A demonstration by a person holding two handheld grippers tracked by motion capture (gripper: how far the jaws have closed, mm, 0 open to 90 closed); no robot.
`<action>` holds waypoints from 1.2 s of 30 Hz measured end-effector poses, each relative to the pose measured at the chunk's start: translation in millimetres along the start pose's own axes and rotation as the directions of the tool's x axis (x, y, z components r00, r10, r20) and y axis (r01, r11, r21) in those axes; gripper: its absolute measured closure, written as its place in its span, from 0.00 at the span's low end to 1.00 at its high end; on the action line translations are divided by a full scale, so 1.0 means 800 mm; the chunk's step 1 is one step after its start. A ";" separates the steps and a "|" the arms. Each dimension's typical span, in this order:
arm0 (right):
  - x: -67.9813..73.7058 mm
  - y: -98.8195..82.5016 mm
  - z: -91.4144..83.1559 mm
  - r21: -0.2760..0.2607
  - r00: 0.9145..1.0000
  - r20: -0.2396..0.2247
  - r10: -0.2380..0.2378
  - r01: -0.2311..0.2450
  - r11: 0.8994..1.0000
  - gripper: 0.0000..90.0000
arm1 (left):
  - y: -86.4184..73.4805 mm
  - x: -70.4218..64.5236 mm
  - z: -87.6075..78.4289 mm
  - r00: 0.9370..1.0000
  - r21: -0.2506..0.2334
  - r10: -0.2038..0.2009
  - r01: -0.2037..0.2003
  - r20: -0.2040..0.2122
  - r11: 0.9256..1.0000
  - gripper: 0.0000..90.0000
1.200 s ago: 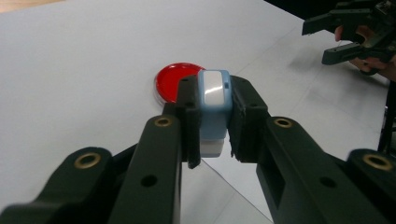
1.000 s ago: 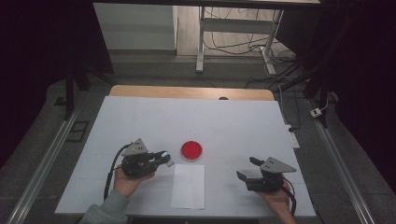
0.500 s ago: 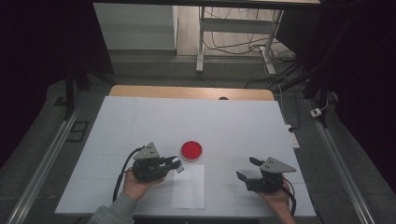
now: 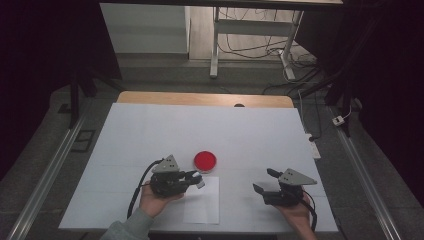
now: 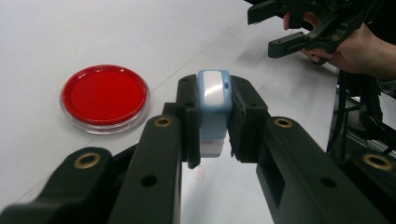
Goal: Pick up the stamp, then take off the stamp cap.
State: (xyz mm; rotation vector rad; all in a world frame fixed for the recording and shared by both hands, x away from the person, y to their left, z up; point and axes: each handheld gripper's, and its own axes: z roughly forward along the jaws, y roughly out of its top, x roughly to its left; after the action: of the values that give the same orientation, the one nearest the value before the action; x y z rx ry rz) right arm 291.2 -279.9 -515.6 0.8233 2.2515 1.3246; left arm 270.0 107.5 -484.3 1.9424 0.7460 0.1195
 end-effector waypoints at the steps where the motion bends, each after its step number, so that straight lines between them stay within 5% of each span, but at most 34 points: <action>1: 0.000 0.000 0.000 0.000 1.000 0.000 0.000 0.000 1.000 0.24 | 0.000 -0.001 0.001 1.000 0.001 -0.001 0.001 0.002 1.000 0.84; 36: 0.010 0.006 0.001 -0.033 1.000 0.016 -0.010 0.010 0.999 0.24 | 0.005 0.009 0.009 1.000 -0.021 -0.013 0.013 0.014 1.000 0.84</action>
State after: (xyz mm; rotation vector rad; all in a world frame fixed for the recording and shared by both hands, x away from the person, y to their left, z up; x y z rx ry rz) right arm 287.2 -272.6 -512.1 0.8069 2.2124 1.3428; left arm 280.4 104.9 -485.9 1.9161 0.7456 0.1055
